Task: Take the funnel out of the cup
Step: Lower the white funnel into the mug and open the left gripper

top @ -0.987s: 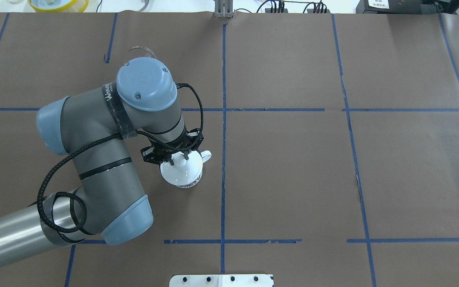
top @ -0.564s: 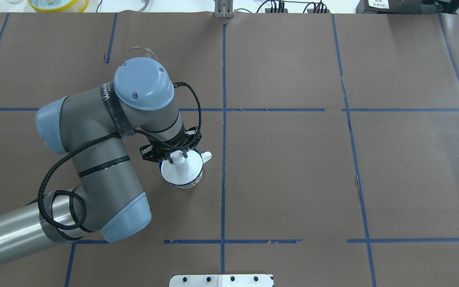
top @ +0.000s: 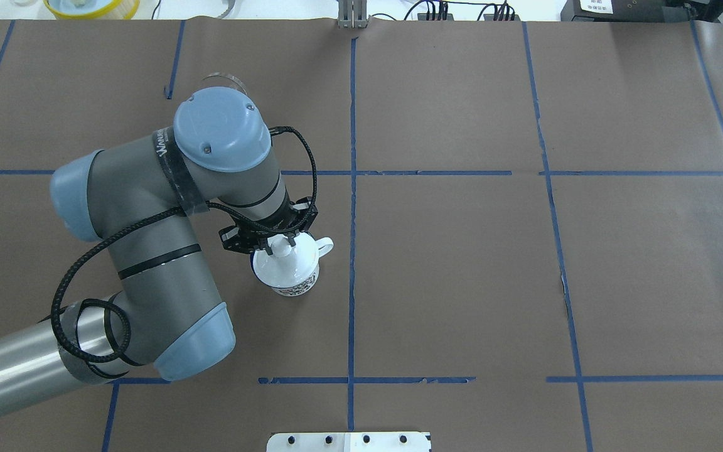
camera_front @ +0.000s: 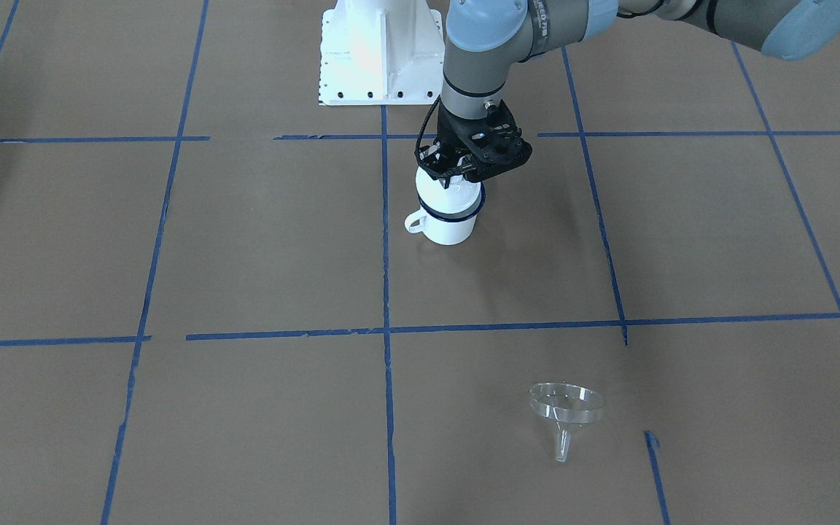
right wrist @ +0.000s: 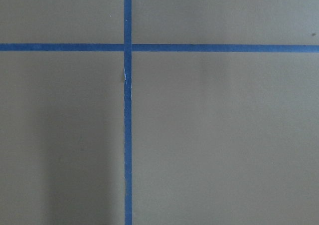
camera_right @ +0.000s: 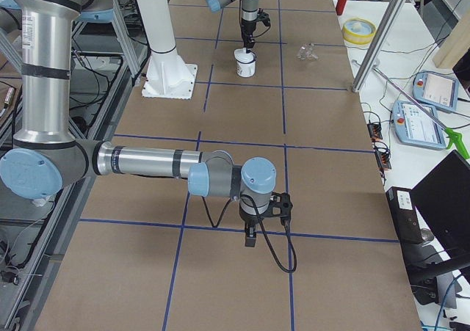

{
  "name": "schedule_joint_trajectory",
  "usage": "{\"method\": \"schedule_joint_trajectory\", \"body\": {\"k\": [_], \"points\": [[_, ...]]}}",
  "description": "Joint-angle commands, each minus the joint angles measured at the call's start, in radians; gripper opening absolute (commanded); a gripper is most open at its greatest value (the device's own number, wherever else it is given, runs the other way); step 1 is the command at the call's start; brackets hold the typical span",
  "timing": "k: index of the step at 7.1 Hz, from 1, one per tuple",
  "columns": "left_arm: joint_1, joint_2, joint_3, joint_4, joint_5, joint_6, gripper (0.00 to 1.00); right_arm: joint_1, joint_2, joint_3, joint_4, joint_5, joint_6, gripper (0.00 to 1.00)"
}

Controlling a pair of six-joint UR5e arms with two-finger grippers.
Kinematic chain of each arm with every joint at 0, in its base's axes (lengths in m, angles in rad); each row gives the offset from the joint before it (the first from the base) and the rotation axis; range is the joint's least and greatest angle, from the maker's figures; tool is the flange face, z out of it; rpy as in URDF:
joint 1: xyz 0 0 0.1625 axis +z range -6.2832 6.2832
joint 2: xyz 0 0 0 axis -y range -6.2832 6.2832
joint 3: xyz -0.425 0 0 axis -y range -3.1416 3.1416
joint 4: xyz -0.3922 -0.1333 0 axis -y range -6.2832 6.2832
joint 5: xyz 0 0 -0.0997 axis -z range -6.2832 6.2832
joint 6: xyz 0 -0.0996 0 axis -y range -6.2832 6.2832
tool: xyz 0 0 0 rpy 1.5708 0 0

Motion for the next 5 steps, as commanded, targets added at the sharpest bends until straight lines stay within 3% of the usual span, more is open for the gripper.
{"method": "schedule_joint_trajectory", "body": {"k": [1, 5], "points": [[-0.014, 0.000, -0.001, 0.000, 0.000, 0.000, 0.00, 0.000, 0.000, 0.000, 0.000, 0.000, 0.000, 1.00], [-0.014, 0.003, 0.010, -0.001, 0.007, -0.004, 0.00, 0.000, 0.000, 0.000, 0.000, 0.000, 0.000, 1.00]]}}
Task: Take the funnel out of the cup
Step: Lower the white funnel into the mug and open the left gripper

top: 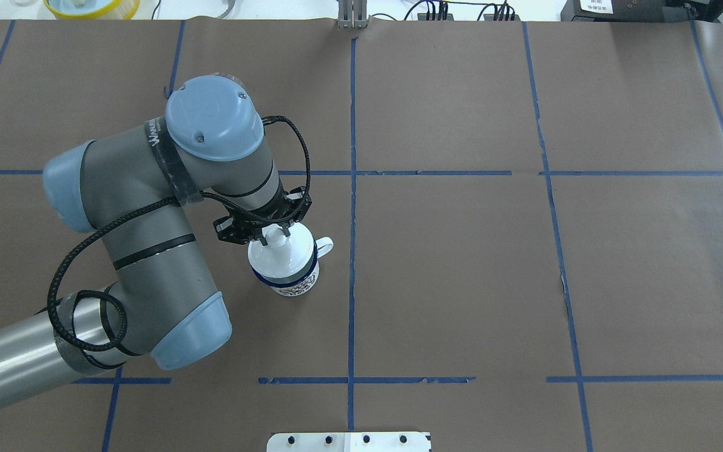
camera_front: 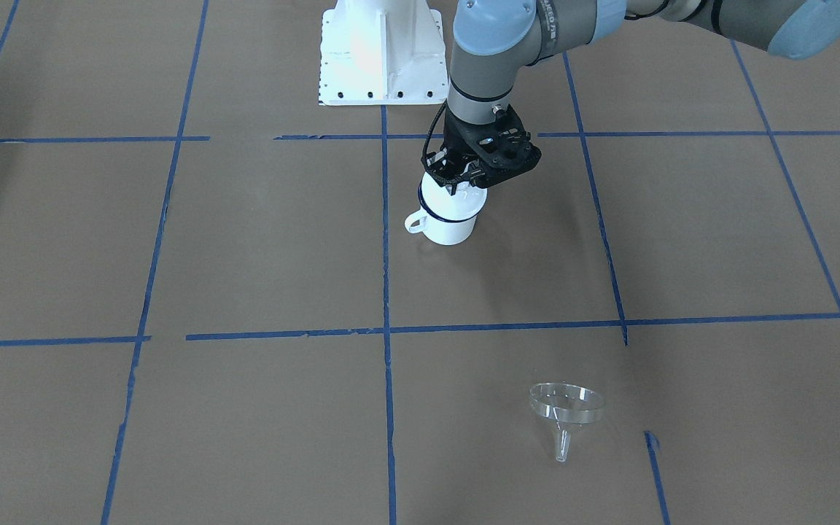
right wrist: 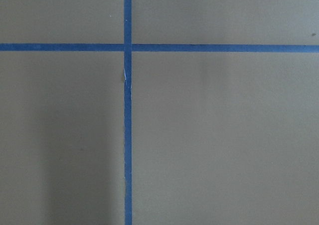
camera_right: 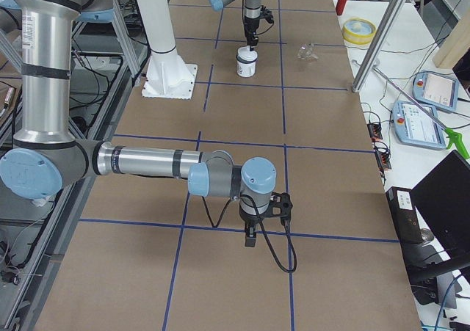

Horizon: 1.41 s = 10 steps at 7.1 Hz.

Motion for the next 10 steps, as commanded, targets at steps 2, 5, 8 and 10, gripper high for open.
{"method": "schedule_joint_trajectory", "body": {"k": [2, 5, 8, 10], "points": [[0.000, 0.000, 0.002, 0.000, 0.001, -0.003, 0.00, 0.000, 0.000, 0.000, 0.000, 0.000, 0.000, 1.00], [0.003, 0.000, 0.002, 0.000, 0.001, -0.040, 0.61, 0.000, 0.000, 0.000, 0.000, 0.000, 0.000, 1.00], [0.001, 0.011, -0.024, 0.000, 0.030, -0.026, 1.00, 0.000, 0.000, 0.000, 0.000, 0.000, 0.000, 1.00], [-0.073, 0.109, -0.197, -0.008, 0.023, 0.195, 1.00, 0.000, 0.000, 0.000, 0.000, 0.000, 0.000, 1.00]]}}
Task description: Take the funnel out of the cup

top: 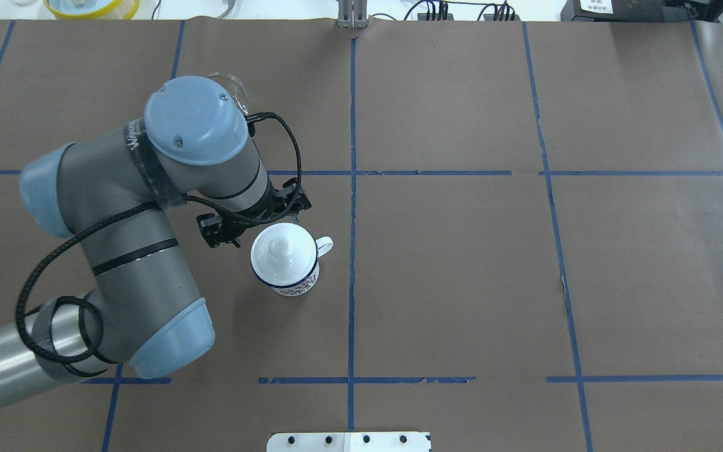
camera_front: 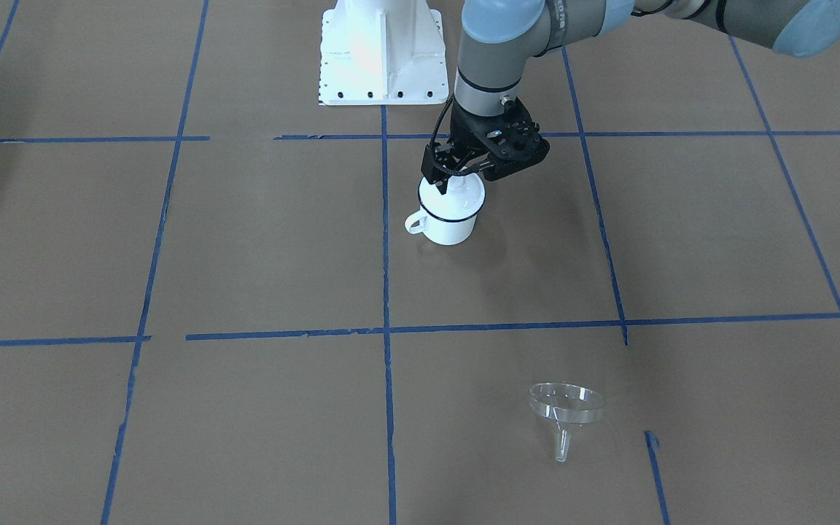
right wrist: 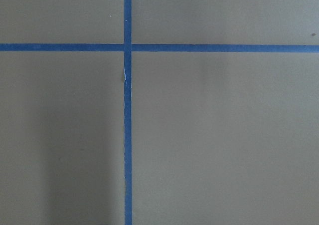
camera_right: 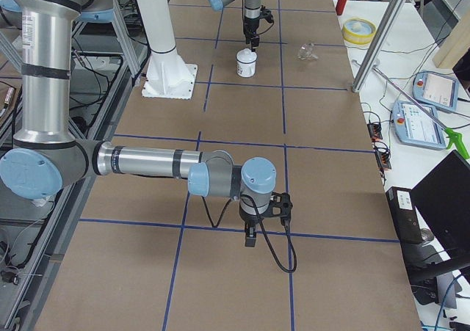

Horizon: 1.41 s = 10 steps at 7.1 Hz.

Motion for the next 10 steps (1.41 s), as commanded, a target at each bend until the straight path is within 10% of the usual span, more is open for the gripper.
{"method": "schedule_joint_trajectory", "body": {"k": [1, 6, 10], "points": [[-0.161, 0.115, -0.153, -0.005, -0.010, 0.310, 1.00, 0.000, 0.000, 0.000, 0.000, 0.000, 0.000, 1.00], [-0.922, 0.460, 0.037, -0.012, -0.372, 1.552, 1.00, 0.000, 0.000, 0.000, 0.000, 0.000, 0.000, 1.00], [-1.008, 0.724, 0.208, -0.135, -0.388, 1.614, 1.00, 0.000, 0.000, 0.000, 0.000, 0.000, 0.000, 1.00]]}}
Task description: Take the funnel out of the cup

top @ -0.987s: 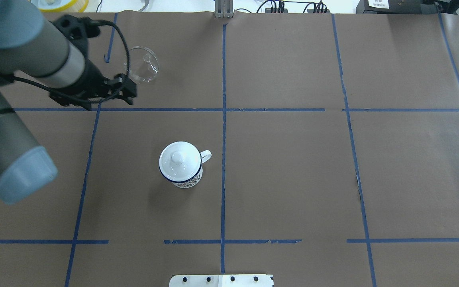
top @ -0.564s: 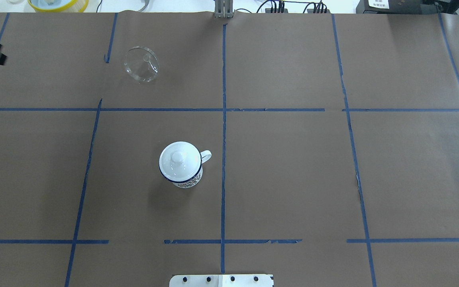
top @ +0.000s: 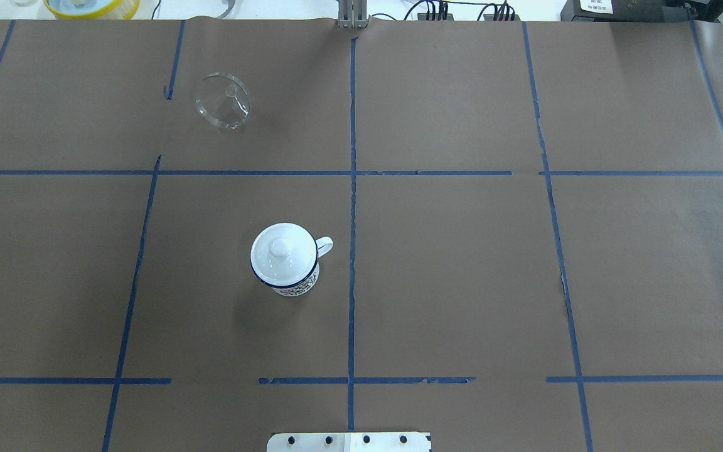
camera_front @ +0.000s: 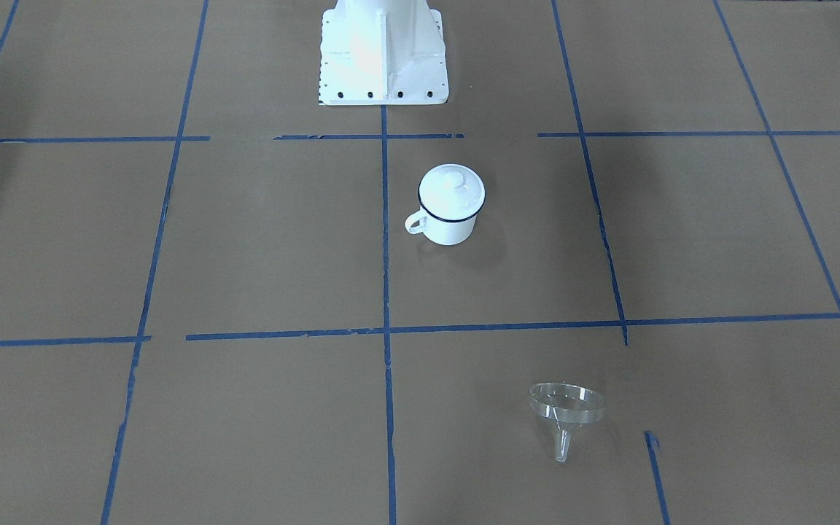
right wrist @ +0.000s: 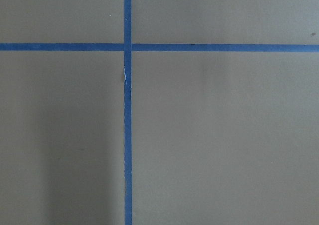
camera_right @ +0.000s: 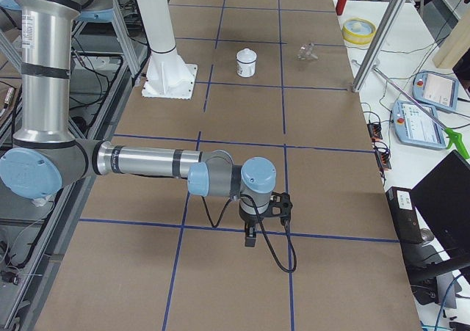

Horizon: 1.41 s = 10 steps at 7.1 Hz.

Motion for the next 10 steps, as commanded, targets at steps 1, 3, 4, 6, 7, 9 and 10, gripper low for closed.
{"method": "schedule_joint_trajectory", "body": {"k": [1, 3, 4, 6, 7, 9, 10], "points": [[-0.009, 0.092, 0.011, -0.054, -0.004, 0.009, 1.00, 0.000, 0.000, -0.001, 0.000, 0.000, 0.000, 1.00], [-0.007, 0.074, 0.021, -0.052, -0.002, -0.006, 1.00, 0.000, 0.000, -0.001, 0.000, 0.000, 0.000, 1.00], [-0.007, 0.073, 0.015, -0.052, -0.001, -0.006, 1.00, 0.000, 0.000, 0.001, 0.000, 0.000, 0.000, 1.00], [-0.006, 0.051, 0.011, -0.057, -0.001, 0.002, 1.00, 0.000, 0.000, -0.001, 0.000, 0.000, 0.000, 1.00], [-0.006, 0.047, -0.009, -0.055, 0.001, 0.005, 1.00, 0.000, 0.000, 0.001, 0.000, 0.000, 0.000, 1.00], [-0.007, 0.047, -0.020, -0.055, 0.001, 0.005, 1.00, 0.000, 0.000, 0.001, 0.000, 0.000, 0.000, 1.00], [-0.007, 0.047, -0.019, -0.055, 0.005, 0.005, 1.00, 0.000, 0.000, 0.001, 0.000, 0.000, 0.000, 1.00]]}}
